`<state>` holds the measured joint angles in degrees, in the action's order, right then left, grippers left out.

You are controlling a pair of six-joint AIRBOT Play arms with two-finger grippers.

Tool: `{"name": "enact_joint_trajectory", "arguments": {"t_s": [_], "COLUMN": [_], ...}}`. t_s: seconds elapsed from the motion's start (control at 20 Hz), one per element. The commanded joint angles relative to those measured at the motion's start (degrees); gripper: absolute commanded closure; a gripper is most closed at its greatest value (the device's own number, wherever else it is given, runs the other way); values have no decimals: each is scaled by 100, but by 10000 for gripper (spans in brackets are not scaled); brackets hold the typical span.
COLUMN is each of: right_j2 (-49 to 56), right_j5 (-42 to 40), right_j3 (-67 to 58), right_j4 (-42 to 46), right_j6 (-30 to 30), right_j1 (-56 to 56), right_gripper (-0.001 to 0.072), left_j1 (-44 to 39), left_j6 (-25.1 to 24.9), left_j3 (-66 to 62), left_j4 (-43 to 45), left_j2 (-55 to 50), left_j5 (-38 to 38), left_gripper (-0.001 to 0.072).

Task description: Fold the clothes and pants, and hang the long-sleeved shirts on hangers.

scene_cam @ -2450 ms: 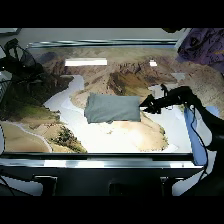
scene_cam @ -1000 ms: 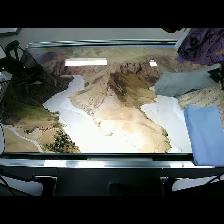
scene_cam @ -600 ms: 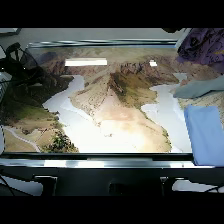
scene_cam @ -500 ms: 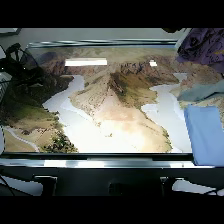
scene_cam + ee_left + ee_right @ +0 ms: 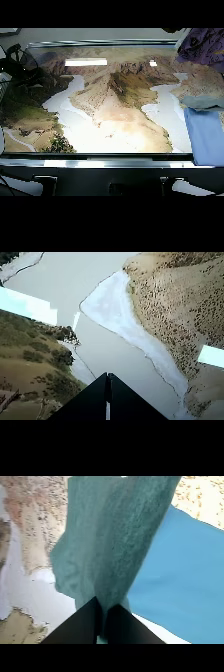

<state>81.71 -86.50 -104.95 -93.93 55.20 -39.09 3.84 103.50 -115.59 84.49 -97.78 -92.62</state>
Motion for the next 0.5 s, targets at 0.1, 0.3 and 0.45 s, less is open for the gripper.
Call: {"name": "enact_joint_trajectory", "arguments": {"t_s": [0.1, 0.3, 0.45], "right_j2": [-24, -146, -356], "right_j5": [-872, -975, -1108], "right_j3": [306, 817, 1320], "right_j4": [1329, 1576, 1895], "right_j6": [-315, -507, -461], "right_j1": [376, 511, 511], "right_gripper": [685, 685, 684], "left_j1": [2, 2, 2], "left_j6": [-4, -7, -4], "left_j3": [0, 0, 0], "left_j4": [-2, 0, 0], "left_j2": [0, 0, 0], "left_j5": [-2, -70, -101], "left_gripper": [689, 688, 688]}}
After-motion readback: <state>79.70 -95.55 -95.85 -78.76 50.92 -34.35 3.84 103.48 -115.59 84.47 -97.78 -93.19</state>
